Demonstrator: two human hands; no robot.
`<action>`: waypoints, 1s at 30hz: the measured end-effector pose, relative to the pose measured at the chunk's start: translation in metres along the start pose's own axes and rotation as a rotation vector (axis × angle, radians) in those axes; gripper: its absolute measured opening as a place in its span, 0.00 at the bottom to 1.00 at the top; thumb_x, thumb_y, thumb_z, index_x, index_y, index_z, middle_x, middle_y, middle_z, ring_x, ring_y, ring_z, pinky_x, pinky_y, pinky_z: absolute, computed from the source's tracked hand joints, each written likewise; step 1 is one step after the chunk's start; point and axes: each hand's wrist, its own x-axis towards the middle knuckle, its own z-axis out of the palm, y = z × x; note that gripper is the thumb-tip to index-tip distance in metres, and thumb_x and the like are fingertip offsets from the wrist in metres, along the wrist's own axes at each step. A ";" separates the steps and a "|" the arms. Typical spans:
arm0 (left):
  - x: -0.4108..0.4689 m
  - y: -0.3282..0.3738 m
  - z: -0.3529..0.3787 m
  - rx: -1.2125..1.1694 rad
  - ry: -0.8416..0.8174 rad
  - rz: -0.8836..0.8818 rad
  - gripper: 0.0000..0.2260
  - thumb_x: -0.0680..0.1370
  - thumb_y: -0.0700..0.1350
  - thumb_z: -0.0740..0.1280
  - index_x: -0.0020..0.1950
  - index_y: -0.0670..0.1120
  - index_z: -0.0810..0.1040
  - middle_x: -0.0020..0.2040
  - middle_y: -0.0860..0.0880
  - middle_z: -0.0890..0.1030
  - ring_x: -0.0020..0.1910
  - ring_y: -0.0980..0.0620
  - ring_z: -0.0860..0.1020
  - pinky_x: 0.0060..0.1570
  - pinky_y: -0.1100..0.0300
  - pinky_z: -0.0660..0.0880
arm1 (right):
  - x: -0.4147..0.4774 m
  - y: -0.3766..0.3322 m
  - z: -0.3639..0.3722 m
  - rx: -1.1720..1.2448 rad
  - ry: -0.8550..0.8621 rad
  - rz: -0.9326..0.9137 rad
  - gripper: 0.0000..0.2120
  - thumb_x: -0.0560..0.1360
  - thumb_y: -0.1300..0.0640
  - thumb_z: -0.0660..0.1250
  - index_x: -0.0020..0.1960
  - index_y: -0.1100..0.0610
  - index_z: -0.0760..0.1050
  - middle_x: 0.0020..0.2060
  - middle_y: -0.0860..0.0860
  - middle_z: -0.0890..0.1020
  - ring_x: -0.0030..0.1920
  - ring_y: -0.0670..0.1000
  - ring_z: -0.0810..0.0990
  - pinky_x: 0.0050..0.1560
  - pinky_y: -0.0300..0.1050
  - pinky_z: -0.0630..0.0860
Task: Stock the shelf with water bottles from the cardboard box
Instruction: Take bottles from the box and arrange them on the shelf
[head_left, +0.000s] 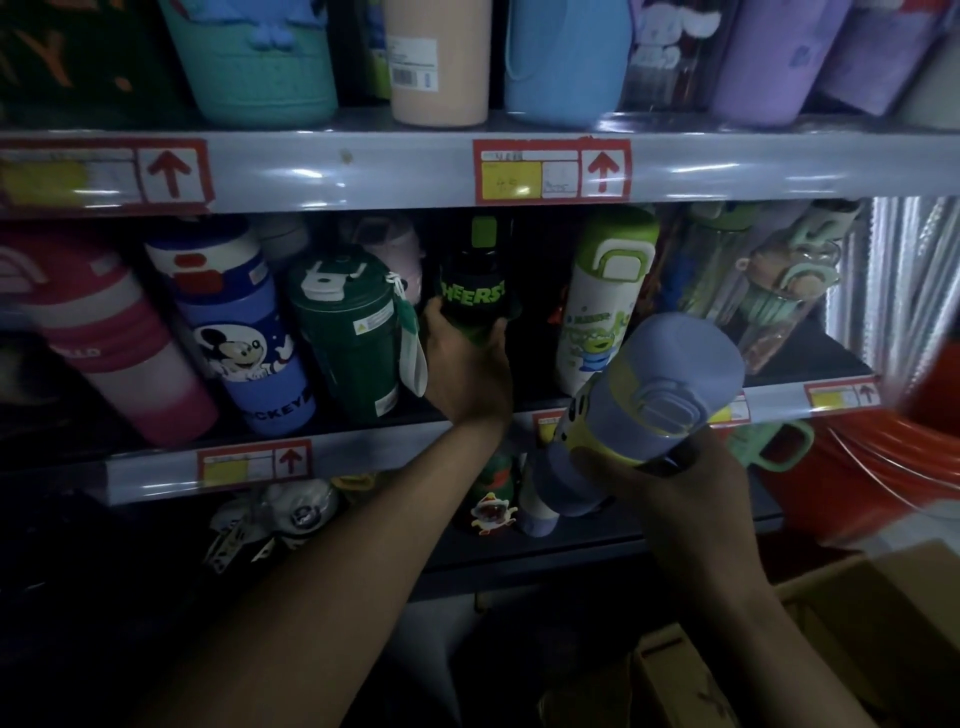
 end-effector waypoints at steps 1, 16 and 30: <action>0.000 0.000 0.000 -0.002 0.000 -0.002 0.31 0.74 0.53 0.75 0.74 0.48 0.68 0.66 0.48 0.79 0.66 0.45 0.76 0.56 0.51 0.72 | -0.001 0.000 0.000 -0.005 0.004 0.004 0.21 0.64 0.63 0.83 0.55 0.59 0.82 0.45 0.48 0.88 0.44 0.47 0.87 0.42 0.45 0.83; -0.010 0.001 -0.015 -0.069 -0.207 -0.012 0.38 0.73 0.48 0.76 0.80 0.49 0.62 0.75 0.48 0.71 0.73 0.46 0.70 0.65 0.53 0.69 | 0.006 -0.005 0.010 -0.017 0.017 -0.065 0.21 0.64 0.64 0.83 0.54 0.57 0.81 0.44 0.45 0.88 0.42 0.44 0.86 0.37 0.40 0.80; -0.032 0.009 -0.094 -0.323 -0.544 0.011 0.06 0.74 0.44 0.62 0.46 0.51 0.78 0.39 0.53 0.79 0.41 0.58 0.77 0.42 0.60 0.71 | 0.029 -0.023 0.039 -0.051 -0.070 -0.238 0.25 0.67 0.65 0.82 0.61 0.60 0.79 0.51 0.45 0.85 0.49 0.39 0.83 0.44 0.33 0.78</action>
